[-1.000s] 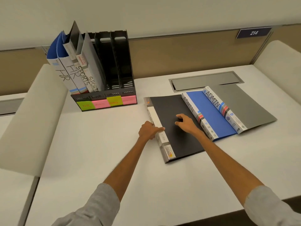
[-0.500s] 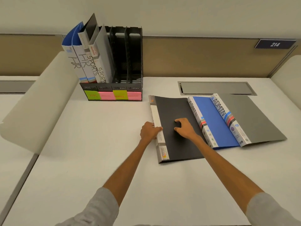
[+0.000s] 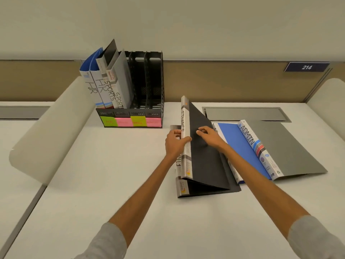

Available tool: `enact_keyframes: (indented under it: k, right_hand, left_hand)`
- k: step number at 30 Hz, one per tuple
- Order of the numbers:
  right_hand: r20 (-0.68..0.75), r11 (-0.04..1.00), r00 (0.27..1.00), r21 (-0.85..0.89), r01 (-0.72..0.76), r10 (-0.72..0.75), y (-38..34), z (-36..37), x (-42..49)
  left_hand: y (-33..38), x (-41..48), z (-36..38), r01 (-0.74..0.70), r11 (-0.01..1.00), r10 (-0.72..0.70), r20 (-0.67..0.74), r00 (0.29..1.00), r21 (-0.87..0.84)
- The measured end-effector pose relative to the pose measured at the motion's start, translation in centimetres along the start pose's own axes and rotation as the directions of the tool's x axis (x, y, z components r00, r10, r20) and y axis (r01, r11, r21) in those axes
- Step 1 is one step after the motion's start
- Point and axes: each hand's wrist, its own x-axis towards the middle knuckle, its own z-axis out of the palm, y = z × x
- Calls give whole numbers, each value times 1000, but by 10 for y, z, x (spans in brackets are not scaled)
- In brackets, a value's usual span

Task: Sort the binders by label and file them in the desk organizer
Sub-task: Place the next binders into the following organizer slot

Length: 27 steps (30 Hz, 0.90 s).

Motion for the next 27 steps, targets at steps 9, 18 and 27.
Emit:
enact_keyframes:
  k: [9, 18, 27]
  right_hand:
    - [-66, 946, 990, 291, 141, -127, -91, -85, 31]
    - [-104, 887, 929, 273, 371, -356, -182, -112, 37]
    - [-246, 879, 886, 180, 441, -394, -222, -97, 38]
  left_hand:
    - [57, -7, -19, -303, 952, 306, -152, 940, 44]
    - [80, -18, -22, -437, 895, 444, -274, 853, 87]
    - [83, -11, -37, -516, 848, 527, -311, 791, 122]
